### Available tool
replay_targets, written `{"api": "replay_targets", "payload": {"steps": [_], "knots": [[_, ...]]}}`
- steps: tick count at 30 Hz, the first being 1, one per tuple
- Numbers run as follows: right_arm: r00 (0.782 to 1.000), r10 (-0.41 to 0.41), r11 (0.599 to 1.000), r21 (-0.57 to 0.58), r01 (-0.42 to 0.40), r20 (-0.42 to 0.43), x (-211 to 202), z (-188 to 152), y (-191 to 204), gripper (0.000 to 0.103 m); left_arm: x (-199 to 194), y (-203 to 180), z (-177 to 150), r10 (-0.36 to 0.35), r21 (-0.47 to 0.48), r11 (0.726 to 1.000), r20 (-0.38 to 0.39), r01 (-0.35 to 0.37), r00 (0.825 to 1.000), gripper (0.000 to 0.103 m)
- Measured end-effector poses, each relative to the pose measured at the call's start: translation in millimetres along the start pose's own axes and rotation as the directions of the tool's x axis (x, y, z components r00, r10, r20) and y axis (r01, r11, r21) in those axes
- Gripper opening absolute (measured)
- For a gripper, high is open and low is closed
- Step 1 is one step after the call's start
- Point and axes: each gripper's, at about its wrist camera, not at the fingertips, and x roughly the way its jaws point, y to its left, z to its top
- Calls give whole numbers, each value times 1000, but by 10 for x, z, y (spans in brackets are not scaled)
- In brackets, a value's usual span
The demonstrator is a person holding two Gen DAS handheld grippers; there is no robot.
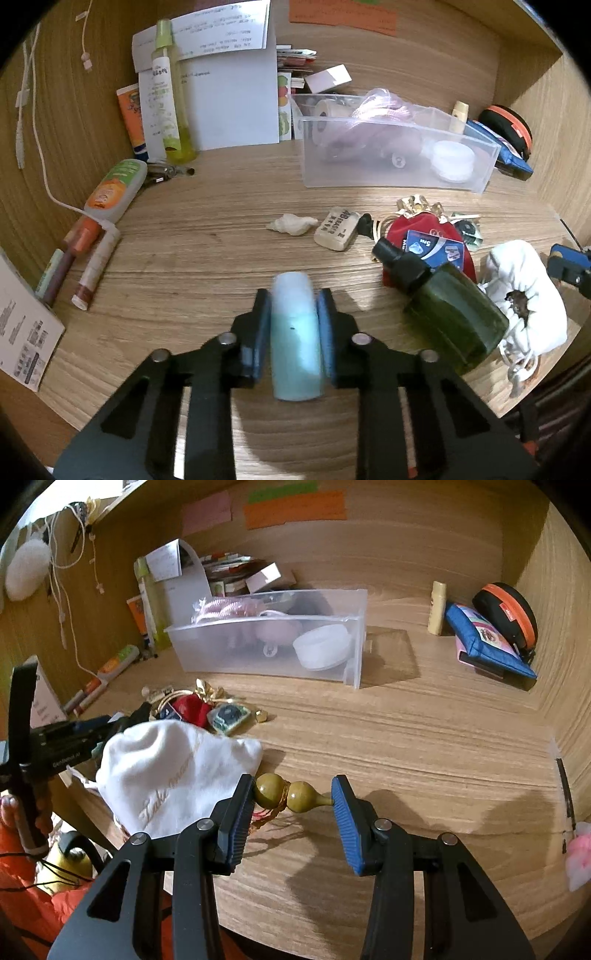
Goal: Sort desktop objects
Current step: 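Grasp the light blue tube with left tool while right grasps olive gourd beads, then carry the blue tube with left tool while right carries the beads to the bin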
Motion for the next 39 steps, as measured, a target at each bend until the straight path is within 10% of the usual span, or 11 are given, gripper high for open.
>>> {"api": "replay_targets", "payload": {"steps": [39], "knots": [[957,-52,998,-23,61,286,-173,1497,-147,39,-34,189,662,-62,-78,994,132,73,989,24]]}}
